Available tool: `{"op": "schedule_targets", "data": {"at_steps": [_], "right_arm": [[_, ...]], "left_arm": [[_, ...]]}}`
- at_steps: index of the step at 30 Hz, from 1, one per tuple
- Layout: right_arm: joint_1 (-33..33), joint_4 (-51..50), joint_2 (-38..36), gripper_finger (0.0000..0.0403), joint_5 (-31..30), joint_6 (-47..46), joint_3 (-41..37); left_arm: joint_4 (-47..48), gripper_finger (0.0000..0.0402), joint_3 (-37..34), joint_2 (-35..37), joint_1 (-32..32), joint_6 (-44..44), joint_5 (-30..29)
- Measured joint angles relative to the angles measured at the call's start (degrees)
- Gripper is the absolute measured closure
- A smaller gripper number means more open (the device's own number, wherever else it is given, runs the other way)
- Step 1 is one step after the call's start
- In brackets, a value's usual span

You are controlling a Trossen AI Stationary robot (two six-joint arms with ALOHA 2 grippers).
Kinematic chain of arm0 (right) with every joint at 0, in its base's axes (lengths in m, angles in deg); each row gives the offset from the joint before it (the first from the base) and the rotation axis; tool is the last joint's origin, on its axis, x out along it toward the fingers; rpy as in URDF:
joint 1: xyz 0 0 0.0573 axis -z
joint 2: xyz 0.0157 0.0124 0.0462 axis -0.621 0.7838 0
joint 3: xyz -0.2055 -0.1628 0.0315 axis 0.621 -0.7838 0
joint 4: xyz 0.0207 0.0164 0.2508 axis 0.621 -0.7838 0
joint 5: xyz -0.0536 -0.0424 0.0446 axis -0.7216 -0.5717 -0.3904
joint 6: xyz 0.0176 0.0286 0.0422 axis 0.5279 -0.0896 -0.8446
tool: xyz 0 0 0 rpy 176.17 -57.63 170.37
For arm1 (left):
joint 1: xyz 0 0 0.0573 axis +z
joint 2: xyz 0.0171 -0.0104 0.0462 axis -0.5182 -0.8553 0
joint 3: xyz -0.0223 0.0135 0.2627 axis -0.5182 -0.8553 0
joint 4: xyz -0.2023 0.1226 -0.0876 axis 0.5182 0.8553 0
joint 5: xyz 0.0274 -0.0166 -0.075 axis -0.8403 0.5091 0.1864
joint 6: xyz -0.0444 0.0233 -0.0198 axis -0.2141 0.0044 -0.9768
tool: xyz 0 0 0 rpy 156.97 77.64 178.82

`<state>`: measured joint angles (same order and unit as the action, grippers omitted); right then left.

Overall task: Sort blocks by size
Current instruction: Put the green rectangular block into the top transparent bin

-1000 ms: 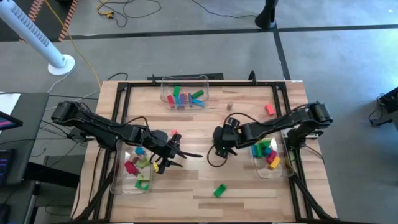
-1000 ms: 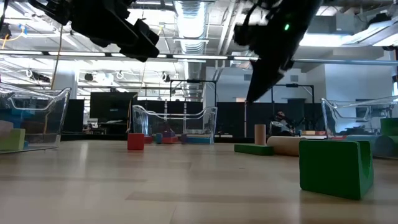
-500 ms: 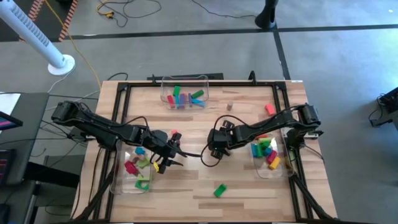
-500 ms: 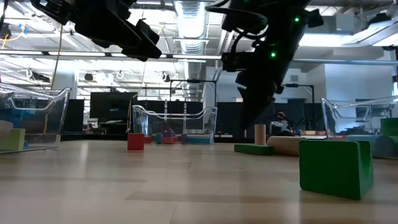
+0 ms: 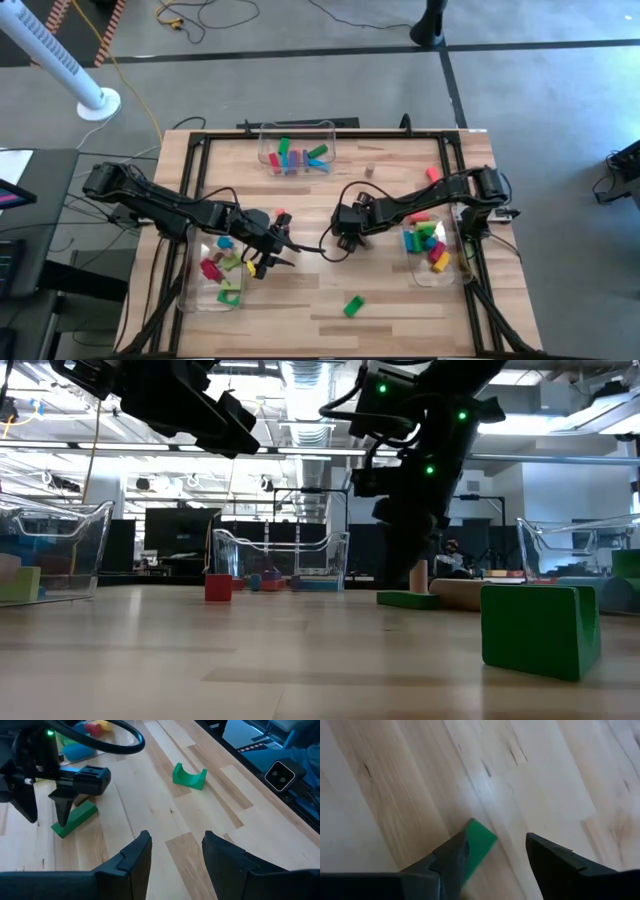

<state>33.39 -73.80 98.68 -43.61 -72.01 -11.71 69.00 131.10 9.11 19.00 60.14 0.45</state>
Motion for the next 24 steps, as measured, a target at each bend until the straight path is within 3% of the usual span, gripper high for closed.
{"op": "schedule_targets", "data": {"at_steps": [24], "right_arm": [[-1.40,0.27,-0.07,0.0170,2.29,-1.95,0.01]], "left_arm": [[0.20,0.0235,0.02,0.00,0.00,-0.15,0.01]]}}
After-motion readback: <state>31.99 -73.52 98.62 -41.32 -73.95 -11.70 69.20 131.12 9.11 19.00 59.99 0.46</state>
